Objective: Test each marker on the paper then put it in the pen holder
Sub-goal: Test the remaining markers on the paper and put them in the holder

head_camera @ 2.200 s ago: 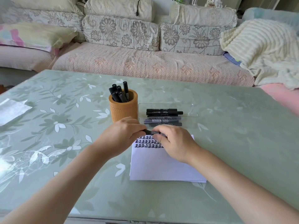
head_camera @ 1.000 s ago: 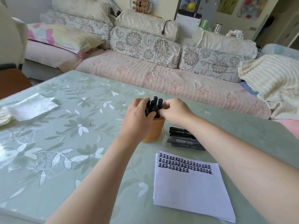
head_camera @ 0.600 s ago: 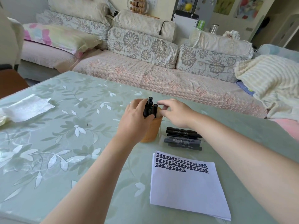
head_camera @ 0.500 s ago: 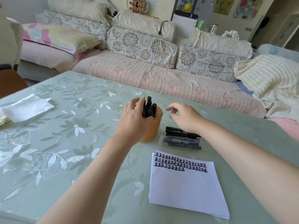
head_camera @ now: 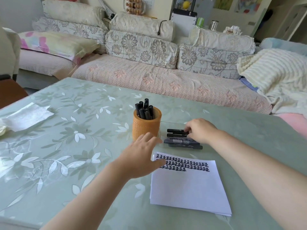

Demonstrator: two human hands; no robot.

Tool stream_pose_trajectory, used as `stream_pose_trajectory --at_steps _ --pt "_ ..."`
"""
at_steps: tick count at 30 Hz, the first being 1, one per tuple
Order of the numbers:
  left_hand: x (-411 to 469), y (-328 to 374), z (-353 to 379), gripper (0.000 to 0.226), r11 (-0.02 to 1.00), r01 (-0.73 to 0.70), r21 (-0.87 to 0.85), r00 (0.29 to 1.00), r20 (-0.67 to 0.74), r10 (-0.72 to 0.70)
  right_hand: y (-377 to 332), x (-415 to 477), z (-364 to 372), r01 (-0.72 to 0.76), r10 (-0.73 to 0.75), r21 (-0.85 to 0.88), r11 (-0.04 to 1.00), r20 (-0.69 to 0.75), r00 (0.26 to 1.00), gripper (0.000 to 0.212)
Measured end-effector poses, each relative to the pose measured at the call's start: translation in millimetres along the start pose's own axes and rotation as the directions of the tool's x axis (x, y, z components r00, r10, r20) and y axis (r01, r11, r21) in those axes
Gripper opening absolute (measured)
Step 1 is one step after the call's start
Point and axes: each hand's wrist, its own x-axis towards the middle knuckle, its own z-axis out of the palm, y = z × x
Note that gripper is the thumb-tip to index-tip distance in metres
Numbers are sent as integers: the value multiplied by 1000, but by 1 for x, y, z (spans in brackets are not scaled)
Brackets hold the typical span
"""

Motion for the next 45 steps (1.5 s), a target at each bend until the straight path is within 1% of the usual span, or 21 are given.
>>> stream_pose_trajectory --at_steps 3,5,7,12,16,18,20,22,23,25,26,30,32,33,34,36,38,41,42,43,45 --pt "-5 -6 9 89 994 64 83 977 200 -80 -1 4 0 12 -12 0 1000 13 1000 20" --pt "-7 -9 11 97 989 78 128 957 267 -110 -1 6 1 22 -22 7 1000 18 1000 19" --pt "-8 -11 13 96 984 59 168 949 296 -108 -1 7 2 41 -40 -9 999 21 999 18" --pt "-7 -9 14 95 984 55 169 945 310 -106 -2 2 -7 102 -102 -29 994 11 995 17" --pt "-5 -8 10 94 985 94 142 945 299 -134 -6 -23 -20 115 -111 30 993 -118 987 15" --pt "-3 -4 7 82 987 107 116 967 221 -131 -9 -43 -23 121 -104 74 990 -208 973 14" --pt "-2 -2 4 66 992 106 69 990 91 -112 -13 -66 -22 150 -79 224 963 -297 952 11" --pt "0 2 3 56 997 74 -15 997 -19 -74 -16 -89 -17 183 -11 414 892 -384 923 14" --pt "1 5 3 54 997 49 -53 997 -60 -52 -17 -101 -13 178 56 520 835 -403 913 16" --pt "3 15 4 51 994 -9 -104 991 -130 -5 -18 -121 -6 130 201 735 666 -345 917 18" --pt "3 22 5 50 992 -39 -121 988 -155 20 -18 -129 -3 107 237 810 577 -291 927 19" --pt "3 48 8 46 980 -136 -145 978 -178 109 -21 -139 1 75 240 935 346 -166 957 23" --pt "4 56 9 32 978 -146 -152 976 -181 118 -24 -139 0 92 231 976 196 -137 963 22" --pt "5 59 10 22 976 -145 -161 977 -176 116 -26 -139 0 98 218 985 143 -128 967 20" --pt "6 61 10 14 975 -138 -172 981 -162 110 -29 -138 1 104 202 989 104 -124 972 18" --pt "8 65 11 7 973 -102 -209 990 -119 78 -34 -136 4 115 175 992 60 -124 977 16" --pt "10 68 13 7 964 -77 -256 995 -74 60 -36 -133 8 130 145 985 110 -145 979 14" --pt "12 68 16 11 971 -85 -225 995 -79 69 -30 -130 11 133 84 954 270 -161 983 15" --pt "13 67 16 10 979 -75 -192 993 -109 54 -26 -129 12 117 73 931 345 -151 986 16" --pt "14 64 16 10 985 -55 -162 988 -151 30 -20 -129 12 101 62 886 453 -144 988 18" --pt "17 60 14 10 990 -11 -140 974 -224 -21 -9 -129 16 77 7 685 725 -120 993 22"
